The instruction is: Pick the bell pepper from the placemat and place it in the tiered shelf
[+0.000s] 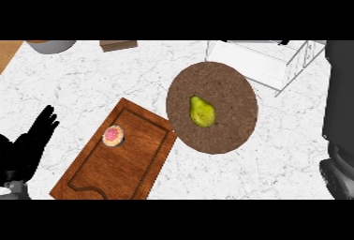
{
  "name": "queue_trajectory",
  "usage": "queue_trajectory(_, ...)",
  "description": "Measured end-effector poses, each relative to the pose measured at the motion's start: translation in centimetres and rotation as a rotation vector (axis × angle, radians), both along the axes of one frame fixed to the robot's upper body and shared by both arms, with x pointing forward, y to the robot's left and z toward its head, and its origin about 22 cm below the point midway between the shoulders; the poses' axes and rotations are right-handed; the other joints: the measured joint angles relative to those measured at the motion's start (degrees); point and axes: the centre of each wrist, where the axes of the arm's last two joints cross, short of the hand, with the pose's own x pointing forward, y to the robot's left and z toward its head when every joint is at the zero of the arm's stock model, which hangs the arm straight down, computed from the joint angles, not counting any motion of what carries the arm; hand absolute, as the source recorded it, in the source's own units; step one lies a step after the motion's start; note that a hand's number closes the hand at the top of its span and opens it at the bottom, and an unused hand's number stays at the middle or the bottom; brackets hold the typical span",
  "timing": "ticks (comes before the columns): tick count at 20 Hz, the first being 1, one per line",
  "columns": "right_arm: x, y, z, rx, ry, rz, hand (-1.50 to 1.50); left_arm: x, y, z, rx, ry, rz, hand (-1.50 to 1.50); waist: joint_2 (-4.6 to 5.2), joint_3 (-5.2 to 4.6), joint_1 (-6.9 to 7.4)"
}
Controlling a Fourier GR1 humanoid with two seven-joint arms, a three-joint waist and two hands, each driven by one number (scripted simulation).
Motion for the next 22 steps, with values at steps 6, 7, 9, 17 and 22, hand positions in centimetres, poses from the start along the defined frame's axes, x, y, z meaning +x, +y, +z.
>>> queue_trajectory(6, 3.2, -1.9, -0.2, -0.045, 0.048, -0.085, 1.5, 0.4, -0.1, -0.5, 0.002, 0.001, -0.002, 0.0, 0.2, 0.0, 0.14)
queue_trajectory(7, 3.6, -2.4, -0.1, -0.051, 0.055, -0.097, 1.5, 0.3, -0.1, -0.6, 0.002, 0.002, -0.001, 0.0, 0.21, 0.0, 0.2)
queue_trajectory(9, 4.6, -3.2, -0.7, -0.053, 0.068, -0.118, 1.5, 0.2, -0.1, -0.6, -0.002, 0.002, 0.0, 0.0, 0.19, 0.01, 0.23)
queue_trajectory(17, 8.3, -6.0, -3.7, 0.014, 0.075, -0.149, 1.5, 0.0, -0.3, -0.7, 0.002, -0.001, -0.006, 0.0, 0.31, 0.03, 0.55)
queue_trajectory(22, 10.2, -8.1, -6.1, 0.064, 0.078, -0.206, -1.5, 0.5, 0.5, -0.3, -0.005, 0.001, -0.008, 0.0, 0.39, 0.03, 0.63)
